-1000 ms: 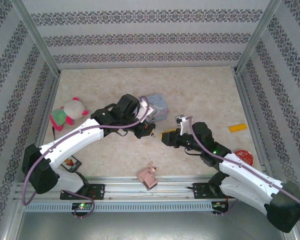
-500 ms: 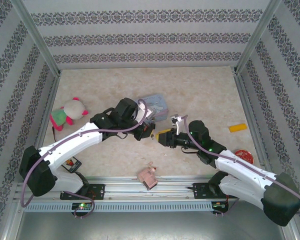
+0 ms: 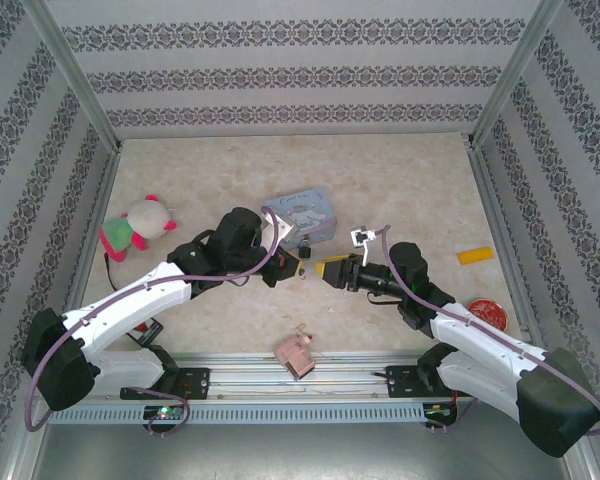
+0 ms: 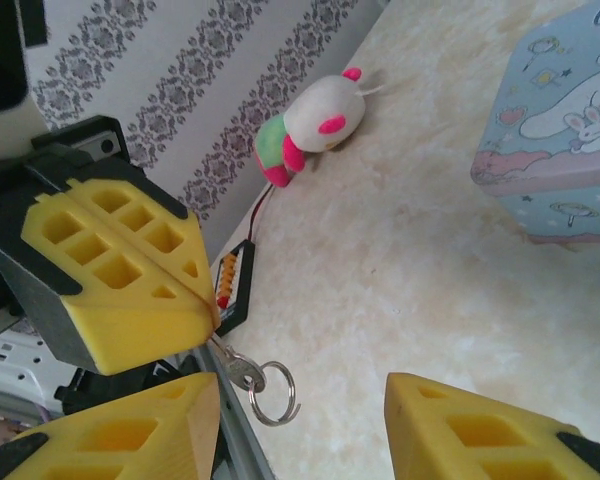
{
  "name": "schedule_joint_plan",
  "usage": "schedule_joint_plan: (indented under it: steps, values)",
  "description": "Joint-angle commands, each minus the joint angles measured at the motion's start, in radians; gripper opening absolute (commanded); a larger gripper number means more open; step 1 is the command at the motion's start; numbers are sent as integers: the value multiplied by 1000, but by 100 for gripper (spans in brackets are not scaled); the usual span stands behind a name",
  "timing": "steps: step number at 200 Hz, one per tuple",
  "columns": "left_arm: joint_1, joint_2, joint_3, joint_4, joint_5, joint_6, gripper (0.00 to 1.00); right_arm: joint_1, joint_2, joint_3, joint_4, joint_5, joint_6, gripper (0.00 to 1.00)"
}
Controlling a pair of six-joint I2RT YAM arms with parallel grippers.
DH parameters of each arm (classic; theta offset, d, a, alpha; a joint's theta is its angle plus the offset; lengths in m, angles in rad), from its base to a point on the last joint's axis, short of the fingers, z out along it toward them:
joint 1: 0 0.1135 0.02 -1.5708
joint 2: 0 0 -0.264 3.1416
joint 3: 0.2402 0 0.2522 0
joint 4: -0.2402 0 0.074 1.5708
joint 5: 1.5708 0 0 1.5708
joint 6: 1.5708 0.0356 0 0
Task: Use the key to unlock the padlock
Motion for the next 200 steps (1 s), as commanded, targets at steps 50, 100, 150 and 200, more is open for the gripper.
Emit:
schedule_joint_plan:
  steps: [50,100,150,200]
  values:
    - [-2,-19,-29,135,36,-62,0,-26,14,-52,214,-106,107,50]
    - [-2,-31,-45,164,21,-89,0,-32,49,-46,251,-130,120,50]
    - [0,-31,-63,195,10,-112,0,-47,71,-48,277,-135,139,51]
    - [0,-27,-84,256,13,-139,0,-57,113,-44,395,-174,195,50]
